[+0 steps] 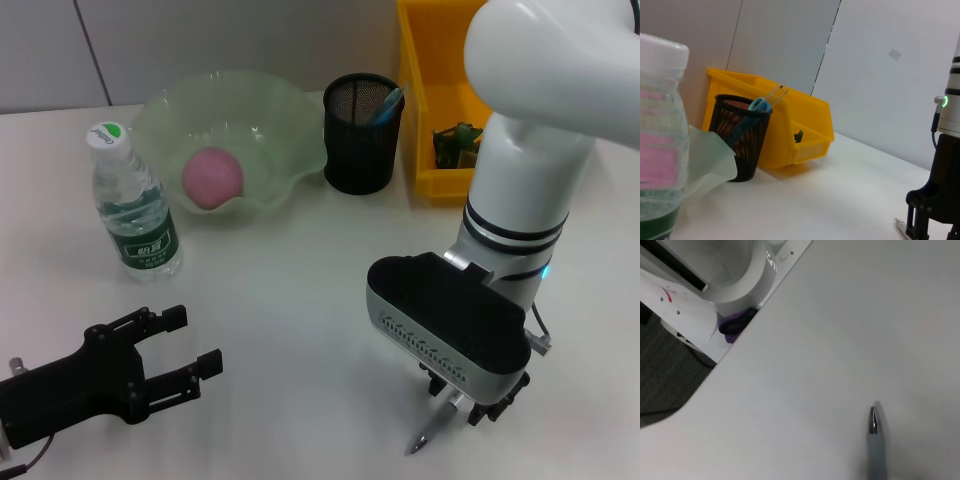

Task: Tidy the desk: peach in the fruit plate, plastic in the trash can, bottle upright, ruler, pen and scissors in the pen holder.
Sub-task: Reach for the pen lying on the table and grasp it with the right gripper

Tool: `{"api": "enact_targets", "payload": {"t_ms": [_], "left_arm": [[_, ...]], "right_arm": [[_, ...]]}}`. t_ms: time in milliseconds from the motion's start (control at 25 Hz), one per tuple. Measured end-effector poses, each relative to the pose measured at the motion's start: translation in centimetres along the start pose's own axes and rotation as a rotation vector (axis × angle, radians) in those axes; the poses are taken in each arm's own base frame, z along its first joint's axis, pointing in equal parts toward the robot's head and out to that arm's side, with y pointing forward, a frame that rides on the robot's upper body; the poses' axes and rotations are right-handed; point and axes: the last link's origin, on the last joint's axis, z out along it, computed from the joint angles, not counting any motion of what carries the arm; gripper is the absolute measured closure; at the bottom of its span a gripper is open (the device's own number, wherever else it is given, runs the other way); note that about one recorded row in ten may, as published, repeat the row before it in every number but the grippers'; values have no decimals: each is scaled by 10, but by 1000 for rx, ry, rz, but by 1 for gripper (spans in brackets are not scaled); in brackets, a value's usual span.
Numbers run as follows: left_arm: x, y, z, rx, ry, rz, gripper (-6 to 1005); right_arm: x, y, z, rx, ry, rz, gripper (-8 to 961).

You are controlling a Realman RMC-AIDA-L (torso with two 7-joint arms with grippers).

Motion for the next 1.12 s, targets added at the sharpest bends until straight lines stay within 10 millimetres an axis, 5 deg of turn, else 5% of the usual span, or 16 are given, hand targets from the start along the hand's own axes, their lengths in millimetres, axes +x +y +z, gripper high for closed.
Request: {"api": "enact_targets", "payload": {"t_ms": [1120], "left_arm": [[-1, 0, -2, 2, -1, -2, 199]], "right_arm": [[-1, 0, 7, 15, 0, 2, 630]]}}
